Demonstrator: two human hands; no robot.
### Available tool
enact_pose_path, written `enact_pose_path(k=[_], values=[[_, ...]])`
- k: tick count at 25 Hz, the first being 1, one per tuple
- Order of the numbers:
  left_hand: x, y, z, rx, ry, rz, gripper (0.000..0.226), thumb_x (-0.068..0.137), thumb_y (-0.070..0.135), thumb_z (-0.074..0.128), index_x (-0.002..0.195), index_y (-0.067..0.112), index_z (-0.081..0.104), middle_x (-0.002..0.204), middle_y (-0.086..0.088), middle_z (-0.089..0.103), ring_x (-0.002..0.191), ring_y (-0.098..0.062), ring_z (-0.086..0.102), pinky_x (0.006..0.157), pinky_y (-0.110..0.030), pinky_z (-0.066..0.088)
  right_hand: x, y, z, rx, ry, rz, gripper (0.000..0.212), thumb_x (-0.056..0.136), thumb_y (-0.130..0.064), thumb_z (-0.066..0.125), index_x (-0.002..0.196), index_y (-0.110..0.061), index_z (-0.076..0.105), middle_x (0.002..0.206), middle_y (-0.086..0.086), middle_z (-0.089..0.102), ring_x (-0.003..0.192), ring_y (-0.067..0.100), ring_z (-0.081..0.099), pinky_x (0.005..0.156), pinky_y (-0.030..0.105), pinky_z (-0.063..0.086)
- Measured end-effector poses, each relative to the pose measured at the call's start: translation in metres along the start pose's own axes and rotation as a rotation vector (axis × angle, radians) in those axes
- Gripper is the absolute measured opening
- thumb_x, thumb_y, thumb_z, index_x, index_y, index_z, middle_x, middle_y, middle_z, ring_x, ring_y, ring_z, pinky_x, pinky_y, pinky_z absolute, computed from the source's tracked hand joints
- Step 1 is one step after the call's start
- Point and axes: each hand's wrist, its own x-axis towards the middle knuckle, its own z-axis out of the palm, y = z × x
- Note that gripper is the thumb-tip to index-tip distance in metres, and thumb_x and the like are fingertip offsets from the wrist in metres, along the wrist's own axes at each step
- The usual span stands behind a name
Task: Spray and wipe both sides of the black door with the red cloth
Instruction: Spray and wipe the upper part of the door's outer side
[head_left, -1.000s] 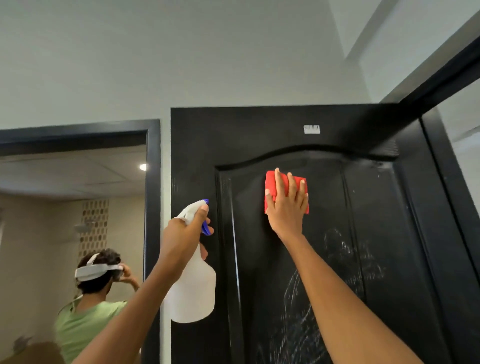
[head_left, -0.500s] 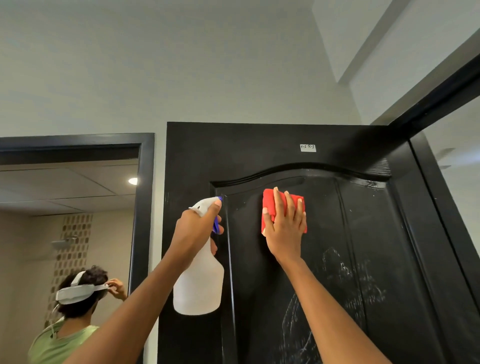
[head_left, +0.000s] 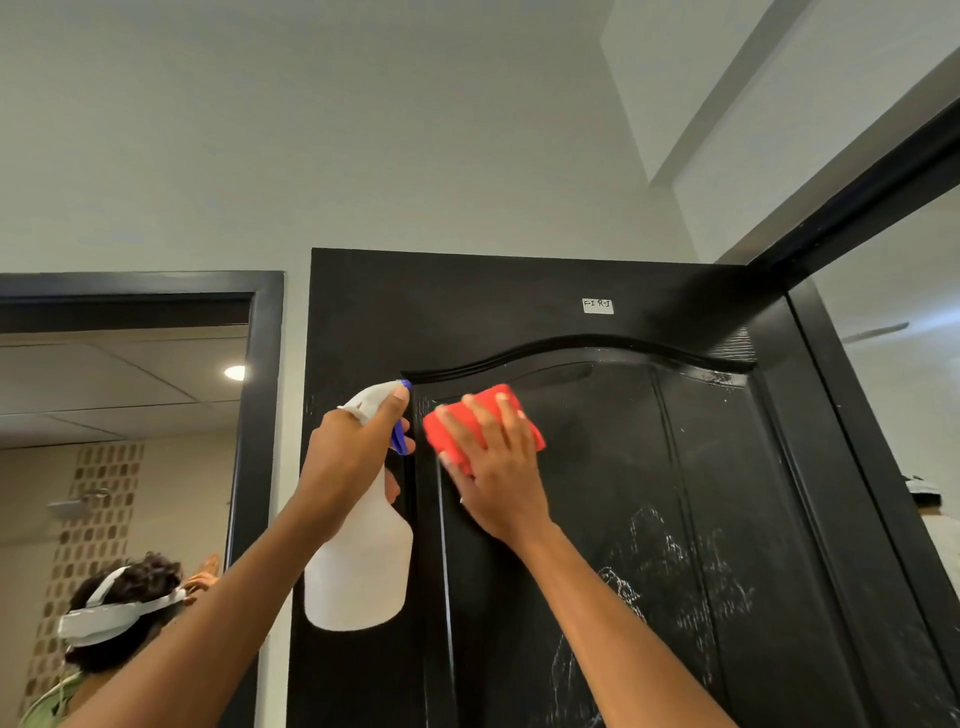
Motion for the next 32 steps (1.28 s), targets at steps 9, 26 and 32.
enact_pose_path(k=[9,26,32], values=[[0.002,-0.014,0.018,0.016,-0.058,0.033,0.047,0.095,0.055,0.054,0.101,0.011,0.069,0.087,-0.004,0.075,0.062,-0.02,0.068,0.058,-0.03,0.053,0.067,0.079,-0.013,-0.152,0.09,0.163,0.044,0.096,-0.051,0.048,0.133,-0.031,0.062,0.144,0.002,0.054,0.14,0.032,0.043,0.11,0.054,0.04],[-0.007,0.028,0.128,0.052,-0.01,-0.011,0.047,0.095,0.06,0.053,0.093,0.016,0.071,0.078,-0.001,0.077,0.048,-0.025,0.064,0.054,-0.032,0.056,0.065,0.204,-0.047,-0.154,0.168,0.221,0.038,0.096,-0.051,0.051,0.124,-0.032,0.067,0.137,0.002,0.059,0.132,0.033,0.049,0.099,0.05,0.044],[-0.008,0.026,0.158,0.035,-0.008,-0.062,0.052,0.094,0.061,0.054,0.093,0.013,0.072,0.078,-0.002,0.077,0.048,-0.025,0.065,0.053,-0.031,0.056,-0.003,0.306,-0.086,-0.155,0.183,0.676,0.041,0.103,-0.046,0.044,0.135,-0.026,0.059,0.145,0.009,0.048,0.138,0.038,0.039,0.106,0.058,0.035]])
